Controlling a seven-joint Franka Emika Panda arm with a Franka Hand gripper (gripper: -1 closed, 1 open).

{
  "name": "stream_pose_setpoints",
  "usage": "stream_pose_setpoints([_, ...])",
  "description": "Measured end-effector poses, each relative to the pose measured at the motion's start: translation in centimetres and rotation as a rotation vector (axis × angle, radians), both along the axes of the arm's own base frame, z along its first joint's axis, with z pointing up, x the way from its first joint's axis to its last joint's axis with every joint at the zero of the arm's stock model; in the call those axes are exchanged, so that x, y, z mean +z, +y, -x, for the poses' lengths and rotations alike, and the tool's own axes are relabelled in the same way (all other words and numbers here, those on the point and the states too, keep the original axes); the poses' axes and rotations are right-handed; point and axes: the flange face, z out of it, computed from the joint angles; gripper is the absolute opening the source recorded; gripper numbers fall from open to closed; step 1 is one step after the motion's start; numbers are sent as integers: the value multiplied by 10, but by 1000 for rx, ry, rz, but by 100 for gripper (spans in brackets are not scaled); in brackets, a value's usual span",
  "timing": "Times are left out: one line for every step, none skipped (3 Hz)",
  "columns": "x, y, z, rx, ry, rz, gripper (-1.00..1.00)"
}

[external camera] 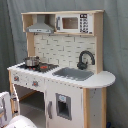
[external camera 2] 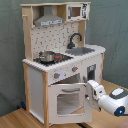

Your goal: Play with the kitchen

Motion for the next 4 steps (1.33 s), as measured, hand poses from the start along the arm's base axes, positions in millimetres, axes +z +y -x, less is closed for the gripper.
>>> stream_pose_setpoints([-12,10,-14,42,31,25,100])
stream_pose_setpoints([-26,-12,-51,-41,51,50,100])
stream_pose_setpoints([-12,-16,-82,-74,56,47,100])
stream_pose_setpoints([10,1,-101,-68,51,44,100])
